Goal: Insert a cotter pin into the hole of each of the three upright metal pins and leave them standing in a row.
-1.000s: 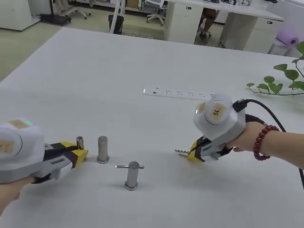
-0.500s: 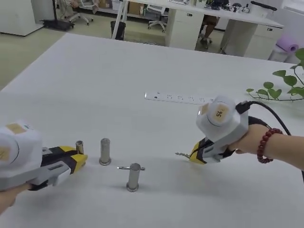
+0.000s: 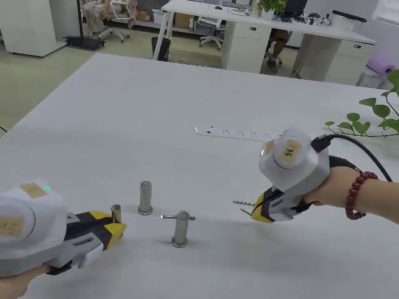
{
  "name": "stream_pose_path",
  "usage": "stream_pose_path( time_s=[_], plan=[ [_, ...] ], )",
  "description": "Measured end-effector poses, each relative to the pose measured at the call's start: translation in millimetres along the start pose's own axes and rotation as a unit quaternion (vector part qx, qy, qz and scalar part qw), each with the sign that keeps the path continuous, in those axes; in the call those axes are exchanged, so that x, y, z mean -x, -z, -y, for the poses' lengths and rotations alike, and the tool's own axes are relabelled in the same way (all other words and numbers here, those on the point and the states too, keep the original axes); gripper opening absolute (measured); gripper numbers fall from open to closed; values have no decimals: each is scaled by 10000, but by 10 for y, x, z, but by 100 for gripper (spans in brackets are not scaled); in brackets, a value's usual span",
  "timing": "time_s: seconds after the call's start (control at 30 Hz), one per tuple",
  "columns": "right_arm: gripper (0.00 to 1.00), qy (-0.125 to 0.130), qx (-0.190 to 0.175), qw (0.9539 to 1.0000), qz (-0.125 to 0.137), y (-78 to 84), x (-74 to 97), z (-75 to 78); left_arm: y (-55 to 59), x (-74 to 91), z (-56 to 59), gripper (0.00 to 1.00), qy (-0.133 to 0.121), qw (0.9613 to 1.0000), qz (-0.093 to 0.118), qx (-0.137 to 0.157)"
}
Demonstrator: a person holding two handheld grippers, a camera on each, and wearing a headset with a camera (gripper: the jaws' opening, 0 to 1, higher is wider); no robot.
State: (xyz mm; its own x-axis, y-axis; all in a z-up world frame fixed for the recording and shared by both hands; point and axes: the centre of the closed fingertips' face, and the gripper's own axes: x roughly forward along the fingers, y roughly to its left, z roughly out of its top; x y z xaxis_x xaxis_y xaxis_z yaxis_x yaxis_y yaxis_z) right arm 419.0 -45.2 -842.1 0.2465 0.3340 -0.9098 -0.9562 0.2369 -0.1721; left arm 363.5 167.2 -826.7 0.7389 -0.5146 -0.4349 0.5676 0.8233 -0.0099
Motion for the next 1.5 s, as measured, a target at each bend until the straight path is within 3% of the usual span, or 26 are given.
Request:
stream_pose_path(
  time_s=[0.17, 0.3, 0.57, 0.77, 1.3, 1.5],
  plan=[
    [1, -72, 9, 9999, -84, 9, 74, -101, 58, 60, 215, 6, 231, 9996, -85, -138],
    [2, -139, 10, 9997, -209, 49, 119, -188, 100, 69, 451, 6, 562, 9978, -170, -302],
    [2, -214, 52, 9989, -411, 132, 239, -317, 115, -52, 898, 6, 1118, 9920, -270, -516],
    [2, -260, 15, 9987, -447, 160, 324, -413, 79, -174, 1120, 6, 1373, 9887, -271, -531],
    [2, -440, -51, 9968, -668, 224, 427, -575, -79, -538, 1343, 6, 1494, 9867, -98, -633],
    [2, -505, -42, 9963, -697, 193, 424, -623, -124, -645, 1375, 7, 1414, 9887, -38, -500]
  ],
)
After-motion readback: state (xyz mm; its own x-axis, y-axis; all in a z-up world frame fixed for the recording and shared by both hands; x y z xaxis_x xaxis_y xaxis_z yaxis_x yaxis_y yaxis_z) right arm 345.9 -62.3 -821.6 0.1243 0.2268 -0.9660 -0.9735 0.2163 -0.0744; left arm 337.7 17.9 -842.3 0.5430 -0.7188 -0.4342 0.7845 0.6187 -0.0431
